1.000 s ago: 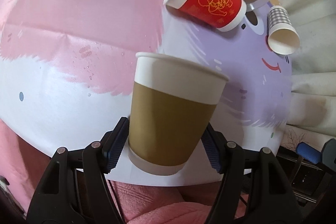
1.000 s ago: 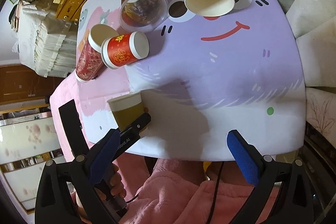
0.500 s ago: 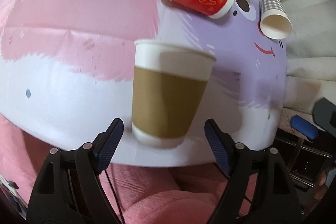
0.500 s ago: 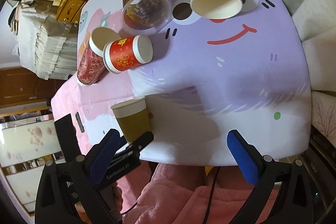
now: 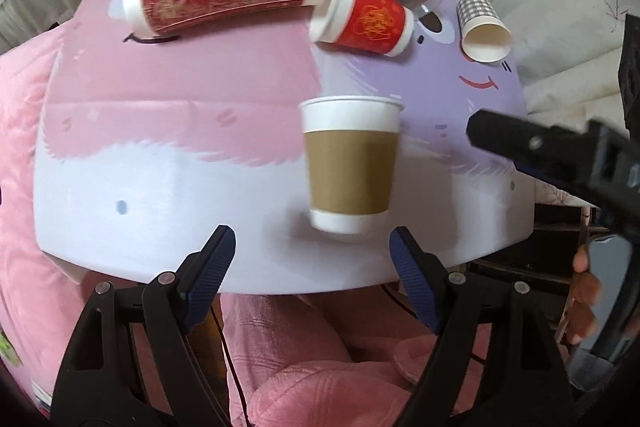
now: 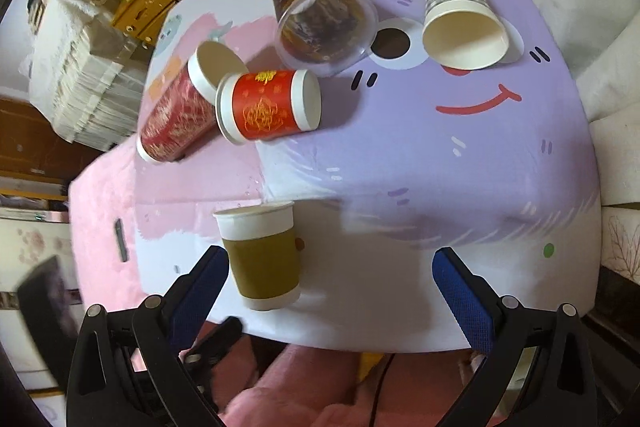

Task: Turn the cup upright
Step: 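Lower the upright cup onto the table and open the left gripper, then grasp the upright brown cup with the right gripper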

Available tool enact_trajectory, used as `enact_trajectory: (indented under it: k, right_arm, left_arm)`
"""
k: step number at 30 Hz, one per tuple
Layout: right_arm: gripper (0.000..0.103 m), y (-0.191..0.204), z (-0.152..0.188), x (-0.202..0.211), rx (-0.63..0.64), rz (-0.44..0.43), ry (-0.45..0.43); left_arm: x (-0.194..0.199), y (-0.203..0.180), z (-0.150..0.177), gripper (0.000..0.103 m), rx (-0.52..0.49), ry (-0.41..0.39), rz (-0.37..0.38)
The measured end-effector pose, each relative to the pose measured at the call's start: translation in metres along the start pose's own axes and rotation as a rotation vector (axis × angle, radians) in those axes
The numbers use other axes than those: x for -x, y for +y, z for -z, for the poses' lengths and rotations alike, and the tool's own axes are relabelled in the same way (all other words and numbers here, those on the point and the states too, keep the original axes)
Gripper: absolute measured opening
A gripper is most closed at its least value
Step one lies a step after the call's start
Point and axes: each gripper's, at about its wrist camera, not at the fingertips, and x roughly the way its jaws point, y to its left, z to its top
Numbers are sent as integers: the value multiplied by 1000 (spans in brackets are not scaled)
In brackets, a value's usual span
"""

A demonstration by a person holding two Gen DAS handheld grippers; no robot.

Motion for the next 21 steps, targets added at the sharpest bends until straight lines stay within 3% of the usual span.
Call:
enact_trajectory:
  k: [4, 6, 10, 16, 21]
  right_arm:
    - [103, 16, 14, -6, 1, -5, -52]
    - [103, 29, 22, -10, 25, 31, -119]
    - [103, 52, 32, -20, 77, 85, -197]
    - [103, 80, 43, -44, 94, 175, -289]
    - [103, 94, 48, -69, 76, 226, -309]
  left_arm:
    - [9, 21, 1, 77, -39, -4, -26]
    - [12, 34, 3, 77, -66, -18, -40]
    - [26, 64, 3, 77, -101, -102, -80]
    - [39, 99, 3, 77, -127, -239, -63]
    - [38, 117, -3, 77, -181, -250, -56]
